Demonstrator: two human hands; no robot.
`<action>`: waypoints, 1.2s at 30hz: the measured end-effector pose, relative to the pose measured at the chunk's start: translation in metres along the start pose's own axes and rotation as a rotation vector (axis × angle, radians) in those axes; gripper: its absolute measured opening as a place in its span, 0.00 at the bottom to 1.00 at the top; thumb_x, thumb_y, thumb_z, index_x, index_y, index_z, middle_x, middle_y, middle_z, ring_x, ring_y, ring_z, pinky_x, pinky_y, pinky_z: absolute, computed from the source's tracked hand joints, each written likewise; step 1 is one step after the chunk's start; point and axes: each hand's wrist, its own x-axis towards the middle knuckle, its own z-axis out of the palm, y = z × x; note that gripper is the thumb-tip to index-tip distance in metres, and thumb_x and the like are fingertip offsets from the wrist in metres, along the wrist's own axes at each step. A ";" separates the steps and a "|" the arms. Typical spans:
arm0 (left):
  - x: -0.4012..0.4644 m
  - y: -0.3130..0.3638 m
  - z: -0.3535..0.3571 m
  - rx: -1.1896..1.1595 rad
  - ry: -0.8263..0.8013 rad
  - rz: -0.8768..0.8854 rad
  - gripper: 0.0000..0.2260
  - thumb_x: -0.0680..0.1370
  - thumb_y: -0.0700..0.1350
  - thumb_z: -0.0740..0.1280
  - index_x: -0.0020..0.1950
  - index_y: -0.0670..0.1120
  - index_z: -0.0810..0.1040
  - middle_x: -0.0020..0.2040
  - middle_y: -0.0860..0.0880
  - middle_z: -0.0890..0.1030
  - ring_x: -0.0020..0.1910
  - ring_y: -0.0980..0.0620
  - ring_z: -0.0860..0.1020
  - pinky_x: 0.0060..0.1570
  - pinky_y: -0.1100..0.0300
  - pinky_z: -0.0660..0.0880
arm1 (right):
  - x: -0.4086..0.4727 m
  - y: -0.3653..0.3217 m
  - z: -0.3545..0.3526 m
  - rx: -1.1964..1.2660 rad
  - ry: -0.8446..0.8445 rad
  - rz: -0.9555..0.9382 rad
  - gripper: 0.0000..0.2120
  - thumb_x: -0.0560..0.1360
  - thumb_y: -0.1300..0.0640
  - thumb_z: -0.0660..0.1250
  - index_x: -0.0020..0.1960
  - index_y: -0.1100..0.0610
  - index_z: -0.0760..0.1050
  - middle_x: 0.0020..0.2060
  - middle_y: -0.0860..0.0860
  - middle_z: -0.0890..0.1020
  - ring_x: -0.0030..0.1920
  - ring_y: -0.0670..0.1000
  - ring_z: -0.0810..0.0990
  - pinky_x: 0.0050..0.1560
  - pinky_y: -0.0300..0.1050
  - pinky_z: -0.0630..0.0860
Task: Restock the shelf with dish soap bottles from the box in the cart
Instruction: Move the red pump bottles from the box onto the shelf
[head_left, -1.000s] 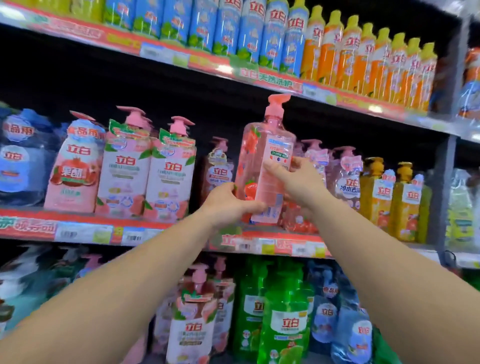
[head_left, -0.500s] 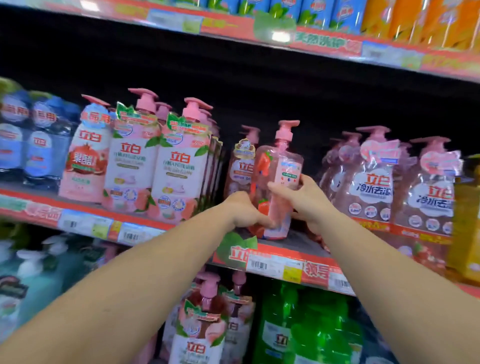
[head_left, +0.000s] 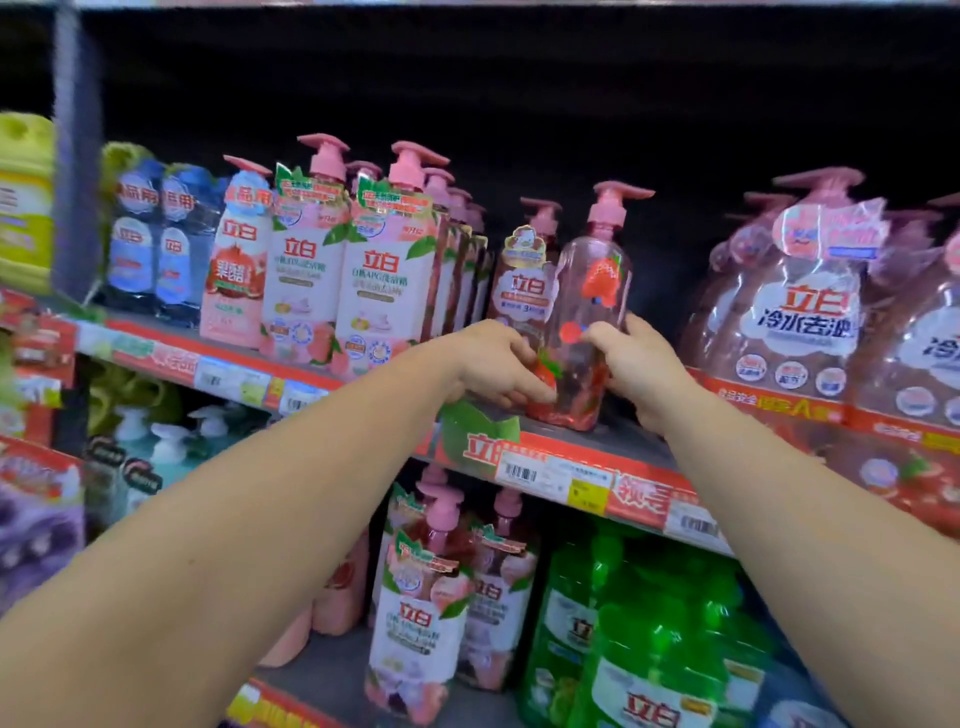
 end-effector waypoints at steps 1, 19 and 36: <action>0.001 0.000 -0.002 -0.038 -0.018 -0.003 0.09 0.72 0.36 0.75 0.47 0.45 0.76 0.47 0.40 0.80 0.43 0.45 0.78 0.47 0.54 0.77 | -0.001 0.000 0.001 0.075 -0.048 0.041 0.19 0.69 0.48 0.68 0.58 0.49 0.76 0.49 0.47 0.83 0.51 0.51 0.82 0.46 0.46 0.76; 0.052 -0.025 -0.002 0.175 -0.058 0.052 0.19 0.70 0.51 0.78 0.52 0.39 0.81 0.38 0.44 0.81 0.33 0.51 0.76 0.30 0.63 0.71 | 0.017 0.012 0.009 0.012 0.091 0.204 0.36 0.68 0.47 0.77 0.70 0.55 0.64 0.61 0.53 0.79 0.56 0.55 0.81 0.51 0.50 0.78; 0.048 -0.039 -0.028 0.624 -0.289 0.228 0.27 0.80 0.47 0.66 0.78 0.52 0.61 0.78 0.51 0.62 0.74 0.52 0.65 0.72 0.59 0.61 | 0.014 0.008 0.023 -0.516 0.278 0.331 0.36 0.69 0.48 0.76 0.67 0.60 0.62 0.63 0.59 0.75 0.60 0.62 0.77 0.57 0.59 0.78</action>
